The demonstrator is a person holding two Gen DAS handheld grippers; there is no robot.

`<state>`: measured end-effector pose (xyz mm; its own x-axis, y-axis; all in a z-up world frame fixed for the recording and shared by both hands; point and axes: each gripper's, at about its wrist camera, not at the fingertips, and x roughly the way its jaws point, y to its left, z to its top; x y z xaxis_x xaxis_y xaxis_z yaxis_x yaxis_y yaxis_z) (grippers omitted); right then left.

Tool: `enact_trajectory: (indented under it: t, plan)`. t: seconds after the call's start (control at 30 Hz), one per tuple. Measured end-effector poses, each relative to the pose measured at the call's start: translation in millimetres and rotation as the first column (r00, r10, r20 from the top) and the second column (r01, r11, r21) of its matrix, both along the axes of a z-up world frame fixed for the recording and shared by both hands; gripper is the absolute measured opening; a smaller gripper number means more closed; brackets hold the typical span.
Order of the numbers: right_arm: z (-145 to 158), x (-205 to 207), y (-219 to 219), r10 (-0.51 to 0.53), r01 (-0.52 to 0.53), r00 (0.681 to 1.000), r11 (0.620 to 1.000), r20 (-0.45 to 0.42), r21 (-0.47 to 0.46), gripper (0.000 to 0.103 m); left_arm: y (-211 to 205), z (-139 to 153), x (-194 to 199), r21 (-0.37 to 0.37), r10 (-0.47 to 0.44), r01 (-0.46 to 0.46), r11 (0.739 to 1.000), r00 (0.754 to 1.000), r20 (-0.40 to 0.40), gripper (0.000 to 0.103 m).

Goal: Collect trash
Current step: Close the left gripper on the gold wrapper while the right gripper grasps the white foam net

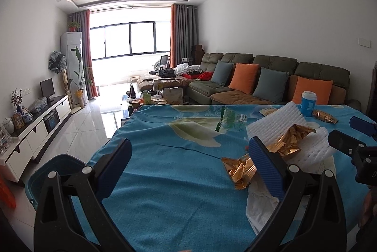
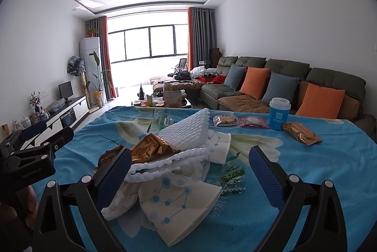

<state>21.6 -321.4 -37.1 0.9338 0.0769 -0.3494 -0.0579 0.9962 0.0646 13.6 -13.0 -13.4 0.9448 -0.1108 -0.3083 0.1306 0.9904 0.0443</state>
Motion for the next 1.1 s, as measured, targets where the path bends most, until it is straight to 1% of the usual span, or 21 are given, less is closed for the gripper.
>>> enact_trajectory:
  t: [0.13, 0.27, 0.33, 0.37, 0.4, 0.43, 0.5, 0.53, 0.57, 0.6, 0.63, 0.67, 0.7, 0.77, 0.8, 0.83, 0.93, 1.03, 1.1]
  plan:
    - [-6.9, 4.1, -1.4, 0.035, -0.034, 0.999, 0.999, -0.036, 0.015, 0.096, -11.6, -11.0, 4.5, 0.027, -0.083, 0.084, 0.996, 0.995, -0.048, 0.097]
    - [-9.1, 7.3, -3.2, 0.059, -0.057, 0.997, 0.998, -0.057, 0.034, 0.095, -21.7, -19.4, 10.5, 0.042, -0.142, 0.146, 0.988, 0.986, -0.085, 0.097]
    - [-9.1, 9.7, -5.7, 0.084, -0.080, 0.994, 0.995, -0.069, 0.060, 0.086, -25.5, -23.2, 15.4, 0.033, -0.177, 0.182, 0.983, 0.977, -0.117, 0.097]
    - [-9.3, 11.0, -6.3, 0.097, -0.091, 0.992, 0.993, -0.075, 0.071, 0.084, -27.4, -24.9, 18.4, 0.026, -0.191, 0.196, 0.980, 0.973, -0.132, 0.096]
    - [-9.2, 12.9, -7.3, 0.110, -0.103, 0.991, 0.991, -0.082, 0.081, 0.079, -28.5, -26.7, 21.6, 0.023, -0.200, 0.205, 0.978, 0.969, -0.143, 0.094]
    - [-9.6, 13.9, -8.4, 0.123, -0.115, 0.989, 0.989, -0.087, 0.092, 0.075, -29.8, -28.3, 25.8, 0.020, -0.208, 0.214, 0.977, 0.966, -0.155, 0.090]
    - [-10.5, 15.7, -10.7, 0.152, -0.140, 0.983, 0.982, -0.098, 0.127, 0.069, -30.6, -30.1, 32.8, -0.002, -0.237, 0.241, 0.970, 0.954, -0.182, 0.082]
    - [-11.0, 16.1, -11.9, 0.163, -0.147, 0.981, 0.979, -0.101, 0.142, 0.063, -30.4, -30.7, 35.6, -0.014, -0.251, 0.253, 0.967, 0.949, -0.191, 0.072]
    - [-11.7, 16.7, -13.1, 0.178, -0.160, 0.978, 0.974, -0.105, 0.162, 0.060, -31.1, -31.9, 38.8, -0.020, -0.261, 0.262, 0.965, 0.944, -0.202, 0.064]
    - [-12.9, 17.9, -14.3, 0.193, -0.171, 0.975, 0.968, -0.112, 0.183, 0.054, -31.9, -32.9, 41.3, -0.026, -0.272, 0.272, 0.962, 0.939, -0.212, 0.059]
    - [-13.7, 19.4, -15.6, 0.204, -0.177, 0.971, 0.963, -0.121, 0.202, 0.047, -32.2, -33.5, 42.3, -0.033, -0.283, 0.283, 0.959, 0.933, -0.223, 0.049]
    - [-14.9, 20.9, -16.6, 0.218, -0.186, 0.967, 0.957, -0.129, 0.223, 0.043, -32.8, -34.4, 43.5, -0.038, -0.294, 0.293, 0.955, 0.927, -0.232, 0.038]
    - [-16.0, 22.9, -17.6, 0.232, -0.194, 0.963, 0.950, -0.137, 0.245, 0.037, -33.7, -35.6, 45.0, -0.043, -0.303, 0.301, 0.953, 0.923, -0.238, 0.032]
    - [-18.5, 25.1, -19.5, 0.249, -0.202, 0.958, 0.939, -0.145, 0.278, 0.028, -34.7, -37.1, 46.2, -0.052, -0.317, 0.314, 0.948, 0.916, -0.246, 0.012]
    - [-19.1, 25.2, -20.2, 0.255, -0.205, 0.956, 0.935, -0.147, 0.290, 0.018, -35.1, -37.7, 46.7, -0.050, -0.315, 0.312, 0.949, 0.917, -0.245, 0.012]
    - [-19.4, 25.6, -20.8, 0.263, -0.210, 0.953, 0.930, -0.150, 0.301, 0.011, -34.2, -36.9, 45.4, -0.053, -0.314, 0.310, 0.949, 0.918, -0.242, 0.011]
    - [-16.0, 23.7, -21.5, 0.271, -0.217, 0.952, 0.927, -0.145, 0.306, 0.007, -29.8, -33.2, 43.8, -0.067, -0.316, 0.309, 0.949, 0.920, -0.232, 0.010]
    - [-6.4, 19.8, -23.7, 0.271, -0.224, 0.955, 0.926, -0.122, 0.304, 0.007, -21.6, -26.2, 41.9, -0.076, -0.311, 0.301, 0.950, 0.926, -0.214, 0.010]
    - [2.6, 17.5, -26.0, 0.259, -0.221, 0.960, 0.933, -0.103, 0.283, 0.006, -14.7, -22.3, 41.9, -0.076, -0.298, 0.289, 0.954, 0.932, -0.205, 0.010]
